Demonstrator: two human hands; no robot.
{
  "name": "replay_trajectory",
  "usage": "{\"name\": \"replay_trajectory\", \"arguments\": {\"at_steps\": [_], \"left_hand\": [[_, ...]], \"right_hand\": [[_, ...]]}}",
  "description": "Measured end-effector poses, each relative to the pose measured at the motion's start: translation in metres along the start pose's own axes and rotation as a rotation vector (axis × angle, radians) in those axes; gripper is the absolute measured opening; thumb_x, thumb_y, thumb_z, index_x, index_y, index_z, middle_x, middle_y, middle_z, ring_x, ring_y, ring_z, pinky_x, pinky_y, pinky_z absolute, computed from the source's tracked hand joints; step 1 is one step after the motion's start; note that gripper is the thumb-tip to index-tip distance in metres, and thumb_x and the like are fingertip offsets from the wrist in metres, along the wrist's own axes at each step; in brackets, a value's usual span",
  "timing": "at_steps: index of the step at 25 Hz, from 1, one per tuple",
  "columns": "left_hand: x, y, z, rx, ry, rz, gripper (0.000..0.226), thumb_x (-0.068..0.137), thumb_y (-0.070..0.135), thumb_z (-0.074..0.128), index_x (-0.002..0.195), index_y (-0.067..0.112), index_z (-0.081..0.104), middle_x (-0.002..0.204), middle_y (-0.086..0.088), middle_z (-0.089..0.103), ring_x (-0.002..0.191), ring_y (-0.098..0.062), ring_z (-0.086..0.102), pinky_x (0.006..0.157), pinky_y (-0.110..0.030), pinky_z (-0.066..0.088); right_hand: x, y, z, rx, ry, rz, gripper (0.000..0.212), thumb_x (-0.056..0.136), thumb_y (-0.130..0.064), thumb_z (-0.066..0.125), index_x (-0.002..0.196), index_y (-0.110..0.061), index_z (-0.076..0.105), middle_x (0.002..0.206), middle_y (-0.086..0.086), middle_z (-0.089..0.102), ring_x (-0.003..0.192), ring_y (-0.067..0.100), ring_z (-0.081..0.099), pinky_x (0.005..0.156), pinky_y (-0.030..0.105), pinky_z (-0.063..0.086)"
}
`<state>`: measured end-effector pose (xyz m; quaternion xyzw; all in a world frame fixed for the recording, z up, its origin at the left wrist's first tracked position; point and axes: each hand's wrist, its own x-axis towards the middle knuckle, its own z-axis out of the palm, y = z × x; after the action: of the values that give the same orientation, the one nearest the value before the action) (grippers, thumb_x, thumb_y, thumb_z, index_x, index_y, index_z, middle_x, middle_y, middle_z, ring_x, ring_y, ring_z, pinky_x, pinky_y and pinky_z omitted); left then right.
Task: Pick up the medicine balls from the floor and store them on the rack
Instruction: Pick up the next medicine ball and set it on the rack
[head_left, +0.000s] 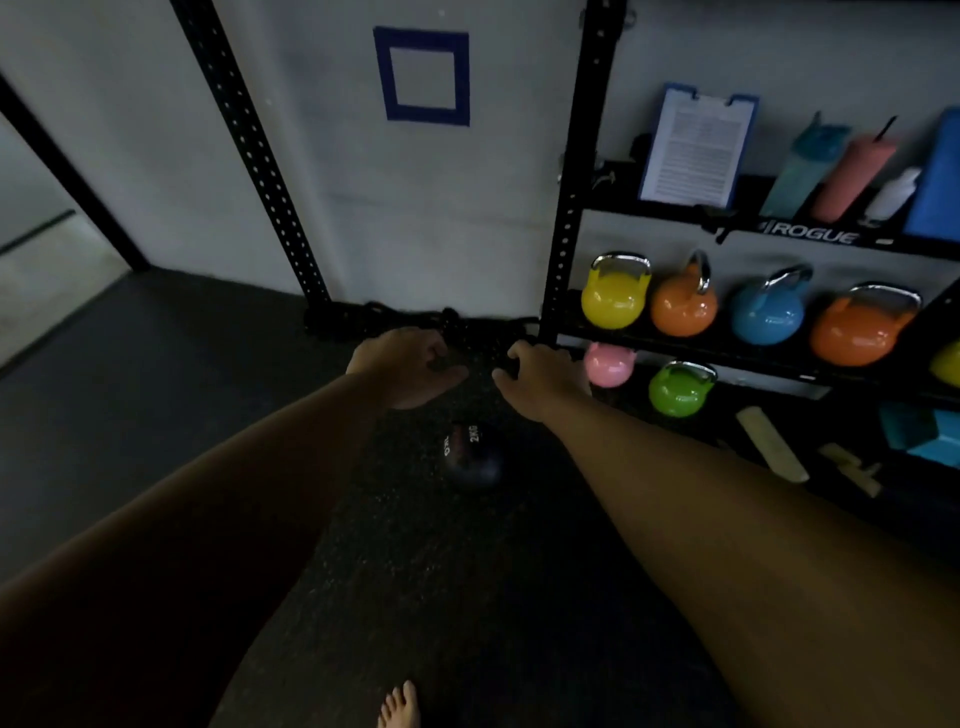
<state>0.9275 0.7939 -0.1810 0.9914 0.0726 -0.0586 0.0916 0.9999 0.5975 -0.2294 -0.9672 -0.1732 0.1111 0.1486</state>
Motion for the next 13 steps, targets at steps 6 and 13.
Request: {"name": "replay_trajectory", "arguments": {"at_steps": [6, 13], "left_hand": [[0.032, -0.087, 0.043, -0.048, -0.137, 0.018, 0.062, 0.088, 0.078, 0.056, 0.131, 0.035, 0.065, 0.13, 0.006, 0.07, 0.119, -0.023, 0.067, 0.096, -0.04, 0.054], [0.111, -0.088, 0.12, -0.044, -0.272, 0.066, 0.062, 0.091, 0.074, 0.058, 0.137, 0.032, 0.062, 0.133, 0.003, 0.069, 0.123, -0.025, 0.065, 0.104, -0.045, 0.046]], "right_hand": [[0.031, -0.049, 0.066, 0.059, -0.1, 0.108, 0.053, 0.099, -0.058, 0.049, 0.142, -0.027, 0.052, 0.144, 0.007, 0.057, 0.132, 0.034, 0.052, 0.105, 0.048, 0.04], [0.086, -0.009, 0.106, 0.097, -0.161, 0.191, 0.057, 0.099, -0.058, 0.048, 0.147, -0.028, 0.048, 0.144, 0.006, 0.053, 0.128, 0.033, 0.053, 0.103, 0.049, 0.046]]}}
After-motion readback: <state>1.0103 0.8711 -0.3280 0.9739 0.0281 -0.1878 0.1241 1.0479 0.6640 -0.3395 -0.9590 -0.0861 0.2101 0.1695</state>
